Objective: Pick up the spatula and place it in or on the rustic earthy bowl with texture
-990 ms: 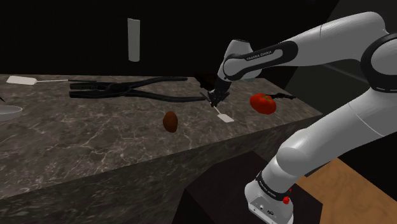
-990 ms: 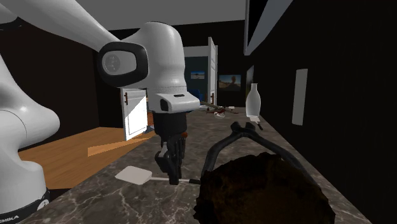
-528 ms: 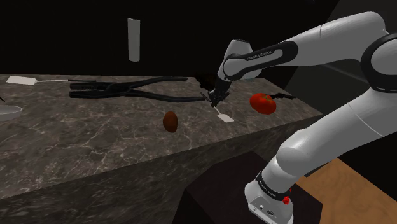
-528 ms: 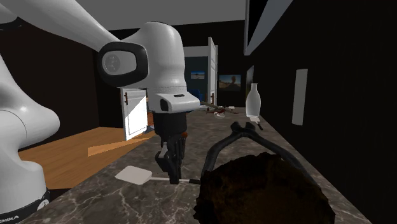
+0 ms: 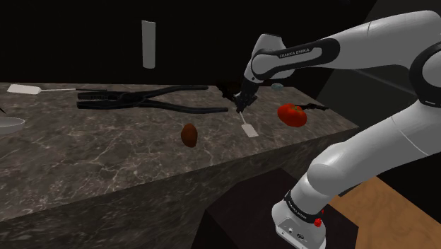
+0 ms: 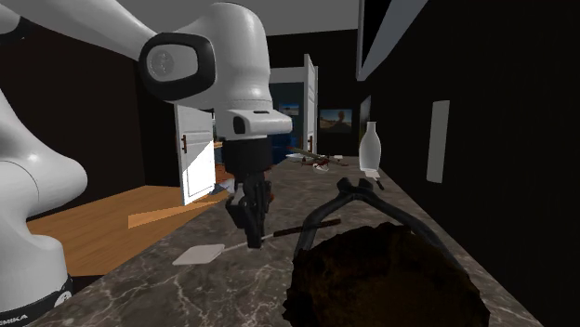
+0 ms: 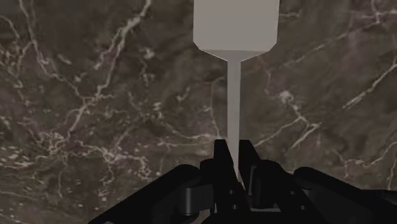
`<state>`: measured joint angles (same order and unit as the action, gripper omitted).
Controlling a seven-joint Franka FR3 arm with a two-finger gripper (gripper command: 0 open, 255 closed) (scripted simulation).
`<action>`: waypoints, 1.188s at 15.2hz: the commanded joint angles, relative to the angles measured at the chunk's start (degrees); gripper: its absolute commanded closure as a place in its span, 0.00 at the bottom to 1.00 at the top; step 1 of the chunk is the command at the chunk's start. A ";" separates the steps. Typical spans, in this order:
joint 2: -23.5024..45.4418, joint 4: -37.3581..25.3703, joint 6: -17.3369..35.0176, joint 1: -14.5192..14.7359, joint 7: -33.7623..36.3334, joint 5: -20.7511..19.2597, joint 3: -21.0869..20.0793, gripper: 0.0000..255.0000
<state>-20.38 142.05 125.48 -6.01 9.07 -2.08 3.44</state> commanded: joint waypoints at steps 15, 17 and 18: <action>-3.58 -9.63 -13.23 0.02 -0.18 0.11 -0.21 1.00; -3.76 -11.02 -14.80 0.03 -0.19 0.13 -0.25 1.00; -3.84 -11.73 -15.59 0.04 -0.20 0.14 -0.26 1.00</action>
<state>-24.23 131.07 110.65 -6.00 8.85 -1.96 3.22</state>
